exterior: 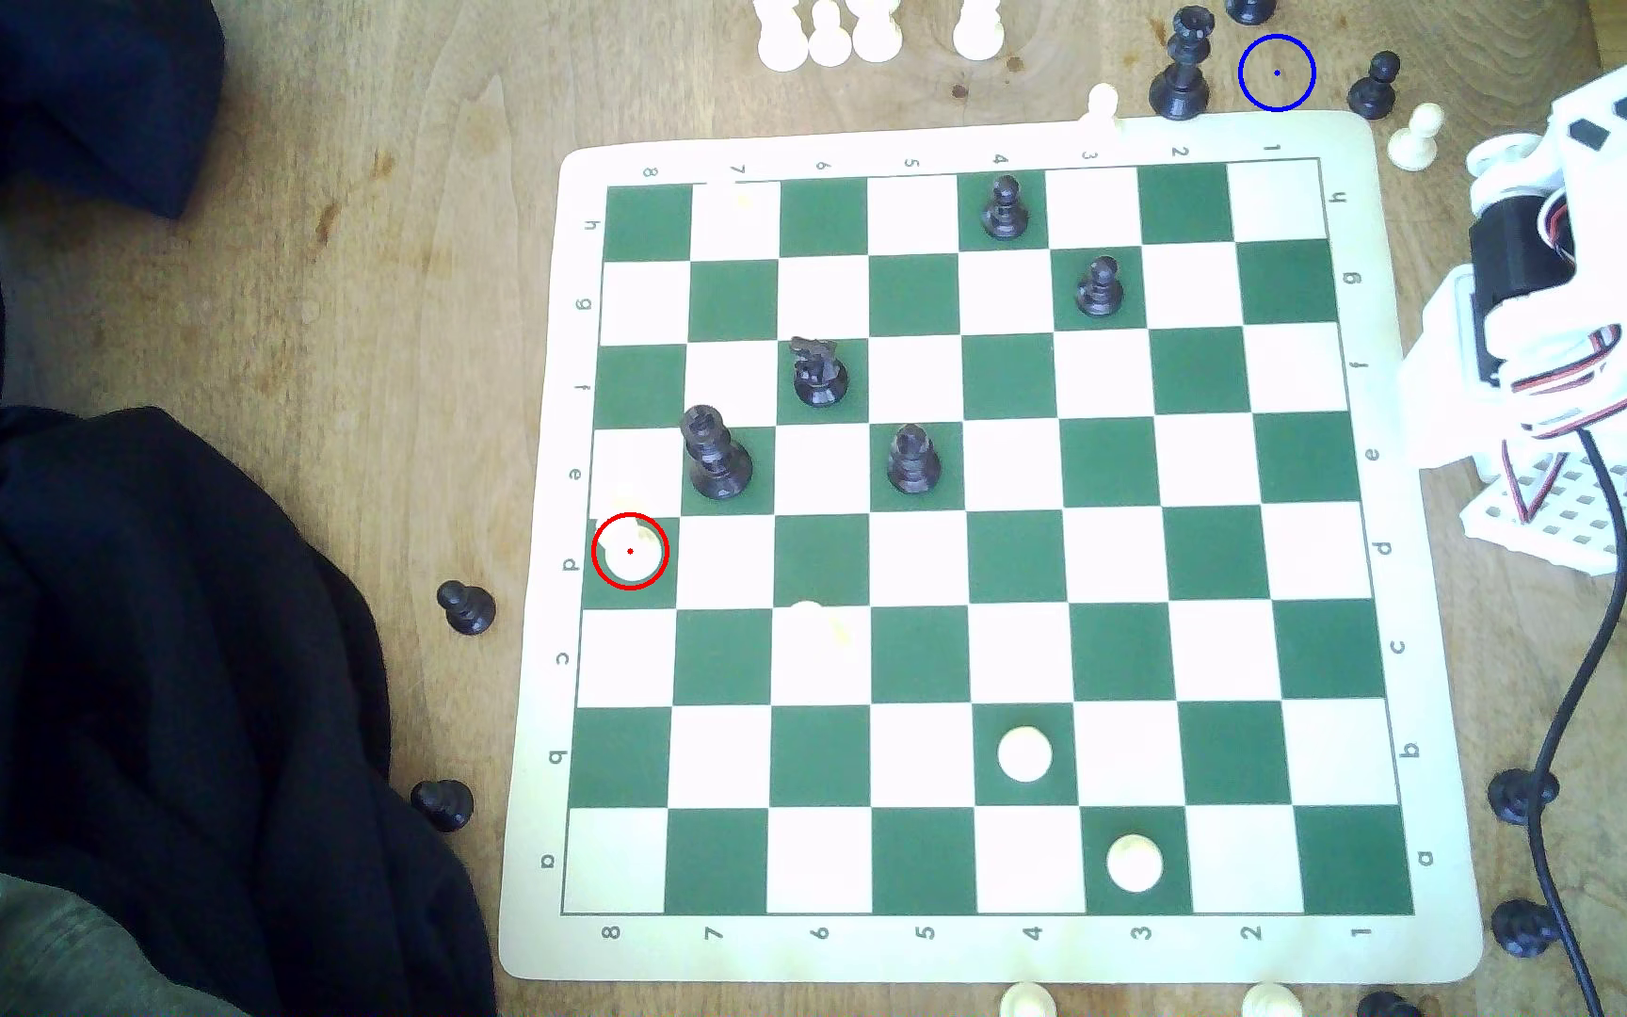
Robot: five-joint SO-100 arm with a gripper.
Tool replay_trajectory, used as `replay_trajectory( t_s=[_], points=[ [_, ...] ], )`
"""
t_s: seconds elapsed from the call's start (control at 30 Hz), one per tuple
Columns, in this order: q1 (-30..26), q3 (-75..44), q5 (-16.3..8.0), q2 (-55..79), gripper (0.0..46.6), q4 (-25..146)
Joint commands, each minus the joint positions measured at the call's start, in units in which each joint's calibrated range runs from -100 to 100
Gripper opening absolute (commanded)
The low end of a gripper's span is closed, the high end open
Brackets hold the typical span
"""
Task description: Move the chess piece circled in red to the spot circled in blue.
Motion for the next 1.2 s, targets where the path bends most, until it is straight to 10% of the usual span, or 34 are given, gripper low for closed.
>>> replay_trajectory(
  t_s=[0.0,0.5,0.93,1.17],
  points=[
    [0.0,1.1,0.0,0.1,0.2,-0.9],
    [3.5,1.1,0.0,0.1,0.2,15.6],
    [-2.7,-9.0,-0.4,0.1,6.5,86.8],
    [-6.2,-27.3,1.0,18.9,0.3,113.5]
  ],
)
